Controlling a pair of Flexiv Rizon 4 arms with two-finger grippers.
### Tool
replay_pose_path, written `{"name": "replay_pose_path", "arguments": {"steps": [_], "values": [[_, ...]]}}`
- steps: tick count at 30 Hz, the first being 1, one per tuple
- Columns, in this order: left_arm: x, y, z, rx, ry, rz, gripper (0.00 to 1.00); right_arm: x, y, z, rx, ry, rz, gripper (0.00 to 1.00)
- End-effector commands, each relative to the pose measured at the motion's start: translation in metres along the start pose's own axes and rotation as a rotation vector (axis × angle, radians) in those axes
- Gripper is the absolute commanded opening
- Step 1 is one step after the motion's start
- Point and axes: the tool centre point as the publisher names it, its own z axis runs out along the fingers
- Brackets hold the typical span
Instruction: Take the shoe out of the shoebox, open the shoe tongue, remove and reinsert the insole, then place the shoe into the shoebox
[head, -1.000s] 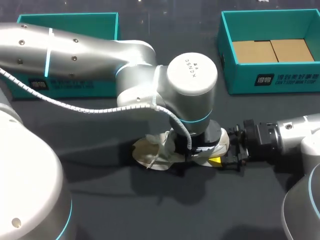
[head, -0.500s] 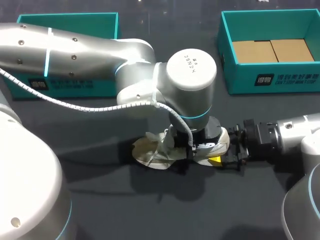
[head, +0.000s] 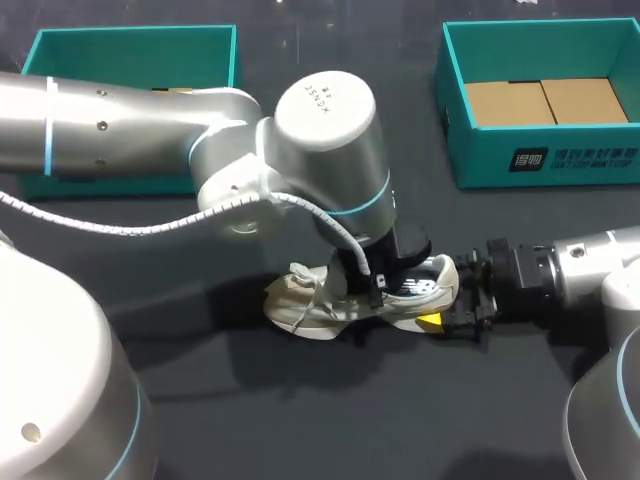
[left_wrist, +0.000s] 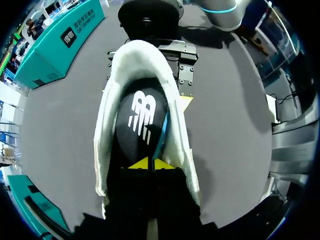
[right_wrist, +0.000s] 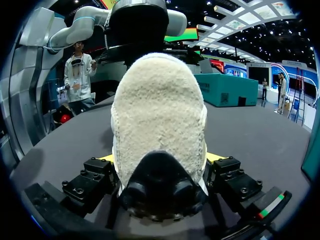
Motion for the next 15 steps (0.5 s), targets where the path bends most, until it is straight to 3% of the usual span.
{"name": "replay_pose_path", "arguments": {"steps": [1, 15], "values": [[-0.0046, 0.0207, -0.0135, 0.113, 0.018, -0.016, 0.0, 0.0007, 0.0009, -0.0002, 0.006, -0.001, 0.001, 0.0], [-0.013, 0.0196, -0.0213, 0.223, 0.054, -0.051, 0.0, 0.0007, 0.0009, -0.0002, 0.006, -0.001, 0.001, 0.0]]}}
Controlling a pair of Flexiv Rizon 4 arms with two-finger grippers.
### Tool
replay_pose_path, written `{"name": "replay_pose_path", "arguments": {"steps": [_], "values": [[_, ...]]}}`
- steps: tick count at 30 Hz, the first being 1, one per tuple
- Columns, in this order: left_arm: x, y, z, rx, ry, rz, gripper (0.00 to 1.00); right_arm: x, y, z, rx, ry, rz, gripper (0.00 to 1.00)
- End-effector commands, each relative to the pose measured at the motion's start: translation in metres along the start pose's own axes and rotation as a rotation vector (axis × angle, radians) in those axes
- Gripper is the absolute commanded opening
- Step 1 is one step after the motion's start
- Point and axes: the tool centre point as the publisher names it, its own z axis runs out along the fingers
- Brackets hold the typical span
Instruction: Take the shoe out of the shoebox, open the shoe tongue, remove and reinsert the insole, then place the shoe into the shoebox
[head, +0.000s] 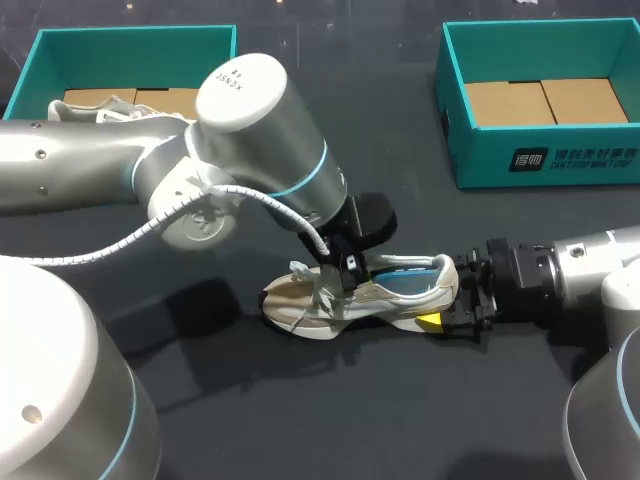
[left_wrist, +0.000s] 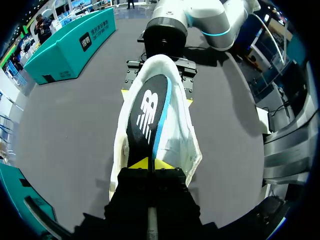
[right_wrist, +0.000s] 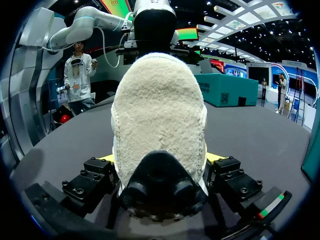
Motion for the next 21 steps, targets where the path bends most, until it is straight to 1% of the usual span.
{"name": "replay_pose_path", "arguments": {"steps": [1, 3, 8, 13, 17, 21], "values": [[0.0, 0.006, -0.002, 0.07, 0.014, 0.001, 0.0, 0.001, 0.001, 0.0, 0.005, 0.0, 0.001, 0.0], [0.0, 0.004, -0.002, 0.072, 0.01, 0.005, 0.0, 0.001, 0.001, 0.0, 0.005, 0.0, 0.001, 0.0], [0.003, -0.001, -0.007, 0.132, -0.006, 0.028, 0.0, 0.001, 0.001, 0.0, 0.005, 0.0, 0.001, 0.0], [0.002, -0.007, -0.011, 0.158, -0.022, 0.027, 0.0, 0.001, 0.001, 0.0, 0.005, 0.0, 0.001, 0.0], [0.003, -0.015, -0.015, 0.196, -0.047, 0.043, 0.0, 0.001, 0.001, 0.0, 0.005, 0.0, 0.001, 0.0], [0.003, -0.017, -0.016, 0.227, -0.051, 0.03, 0.0, 0.001, 0.001, 0.0, 0.005, 0.0, 0.001, 0.0]]}}
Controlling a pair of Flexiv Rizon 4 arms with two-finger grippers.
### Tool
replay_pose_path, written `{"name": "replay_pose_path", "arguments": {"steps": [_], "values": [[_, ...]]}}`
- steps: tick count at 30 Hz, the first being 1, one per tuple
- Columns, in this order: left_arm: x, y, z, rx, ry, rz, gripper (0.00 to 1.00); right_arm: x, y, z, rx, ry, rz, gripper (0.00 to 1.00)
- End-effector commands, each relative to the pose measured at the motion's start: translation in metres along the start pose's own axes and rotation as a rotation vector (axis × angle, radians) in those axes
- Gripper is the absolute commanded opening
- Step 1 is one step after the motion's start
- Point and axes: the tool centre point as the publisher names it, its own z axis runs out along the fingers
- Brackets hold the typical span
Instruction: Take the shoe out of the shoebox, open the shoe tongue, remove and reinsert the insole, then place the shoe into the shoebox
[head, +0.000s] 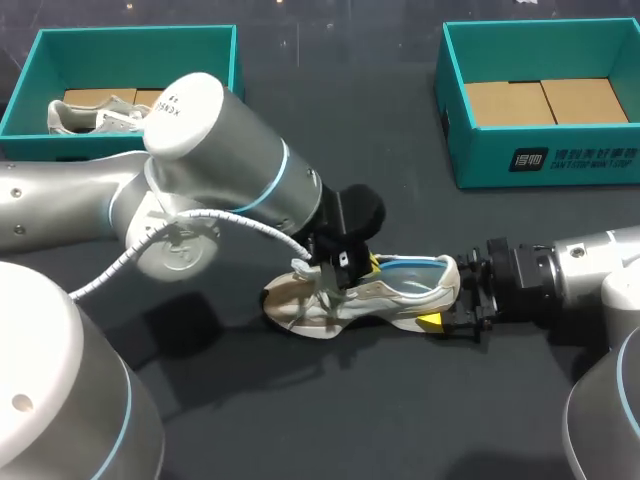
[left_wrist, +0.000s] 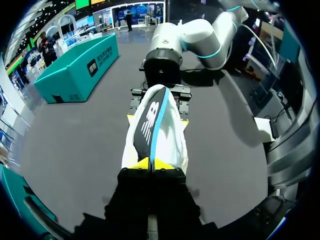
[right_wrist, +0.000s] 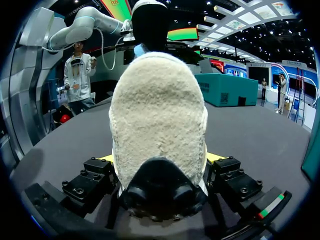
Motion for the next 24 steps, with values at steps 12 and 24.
{"name": "replay_pose_path", "arguments": {"steps": [12, 24], "values": [[0.007, 0.001, 0.001, -0.002, -0.012, 0.046, 0.13, 0.001, 0.001, 0.0, 0.005, 0.0, 0.001, 0.0], [0.006, -0.009, -0.001, -0.025, -0.07, 0.099, 0.44, 0.001, 0.001, 0.0, 0.005, 0.0, 0.001, 0.0]]}}
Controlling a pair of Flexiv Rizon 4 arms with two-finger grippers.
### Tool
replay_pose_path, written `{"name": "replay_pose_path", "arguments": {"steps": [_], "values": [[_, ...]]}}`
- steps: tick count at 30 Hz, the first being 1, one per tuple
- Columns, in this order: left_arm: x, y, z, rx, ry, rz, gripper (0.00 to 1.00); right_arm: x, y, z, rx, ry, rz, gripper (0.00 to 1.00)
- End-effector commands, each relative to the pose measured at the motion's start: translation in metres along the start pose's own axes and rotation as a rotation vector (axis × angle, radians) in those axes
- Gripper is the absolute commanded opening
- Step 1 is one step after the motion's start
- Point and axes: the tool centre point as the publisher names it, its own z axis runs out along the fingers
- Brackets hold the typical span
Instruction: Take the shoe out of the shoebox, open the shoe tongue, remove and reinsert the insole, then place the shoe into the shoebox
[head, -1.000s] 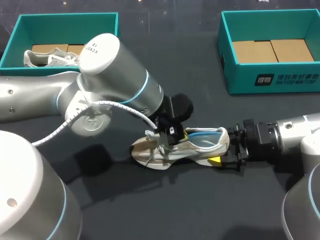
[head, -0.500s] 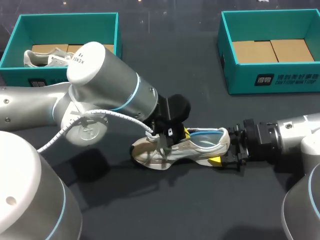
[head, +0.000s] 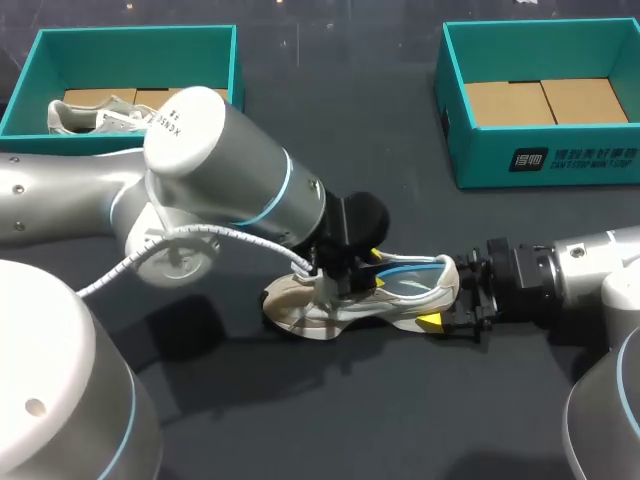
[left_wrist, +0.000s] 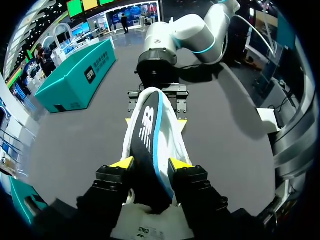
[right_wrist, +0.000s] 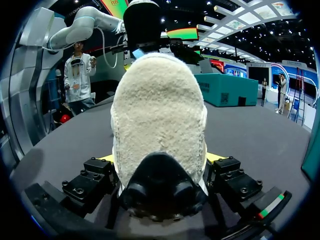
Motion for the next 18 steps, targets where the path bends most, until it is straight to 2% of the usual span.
{"name": "replay_pose_path", "arguments": {"steps": [1, 8, 18], "values": [[0.001, -0.007, 0.001, -0.019, -0.02, 0.013, 0.43, 0.001, 0.001, 0.0, 0.005, 0.0, 0.001, 0.0], [-0.004, -0.02, 0.004, -0.031, -0.057, 0.055, 0.42, 0.001, 0.001, 0.0, 0.005, 0.0, 0.001, 0.0], [0.003, -0.029, 0.012, -0.022, -0.101, 0.081, 0.44, 0.001, 0.001, 0.0, 0.005, 0.0, 0.001, 0.0]]}}
